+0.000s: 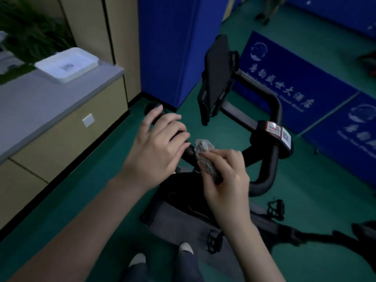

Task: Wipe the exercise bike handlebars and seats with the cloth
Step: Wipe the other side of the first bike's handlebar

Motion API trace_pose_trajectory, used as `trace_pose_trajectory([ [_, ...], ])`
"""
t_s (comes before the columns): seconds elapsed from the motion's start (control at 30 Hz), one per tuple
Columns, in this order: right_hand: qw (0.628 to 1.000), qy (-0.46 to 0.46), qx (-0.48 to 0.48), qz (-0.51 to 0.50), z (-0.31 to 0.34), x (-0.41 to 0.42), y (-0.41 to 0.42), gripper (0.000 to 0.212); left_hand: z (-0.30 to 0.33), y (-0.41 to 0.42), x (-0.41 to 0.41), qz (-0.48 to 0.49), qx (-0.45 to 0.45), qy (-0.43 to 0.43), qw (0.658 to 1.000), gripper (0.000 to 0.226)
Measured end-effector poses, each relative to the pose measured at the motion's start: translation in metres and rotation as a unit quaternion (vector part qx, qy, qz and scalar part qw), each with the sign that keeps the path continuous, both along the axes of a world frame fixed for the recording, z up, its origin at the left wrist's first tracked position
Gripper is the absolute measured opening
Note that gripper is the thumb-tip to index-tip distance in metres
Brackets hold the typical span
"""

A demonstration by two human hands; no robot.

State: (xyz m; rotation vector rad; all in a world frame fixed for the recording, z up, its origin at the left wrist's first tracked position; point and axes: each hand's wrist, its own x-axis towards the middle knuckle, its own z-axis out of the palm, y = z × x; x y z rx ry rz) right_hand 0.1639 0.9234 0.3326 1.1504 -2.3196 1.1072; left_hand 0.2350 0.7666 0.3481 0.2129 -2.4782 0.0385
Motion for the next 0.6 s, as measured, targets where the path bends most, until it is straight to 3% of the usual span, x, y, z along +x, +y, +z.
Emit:
trace_pose_trajectory([
  [0.17,0.988,-0.013,-0.069,-0.136,-0.009,0.013,0.000,0.017,0.005,-0.010,-0.003,-0.042,-0.011,0.005,0.999,0.021],
  [0.43,0.989,0.019,-0.087,-0.120,-0.017,0.043,-0.044,0.017,0.008,-0.027,-0.003,-0.108,-0.010,0.006,0.994,0.020],
  [0.6,0.959,0.040,-0.125,-0.252,-0.034,0.037,-0.009,0.019,0.005,-0.026,-0.005,-0.100,-0.003,0.019,0.995,0.020],
])
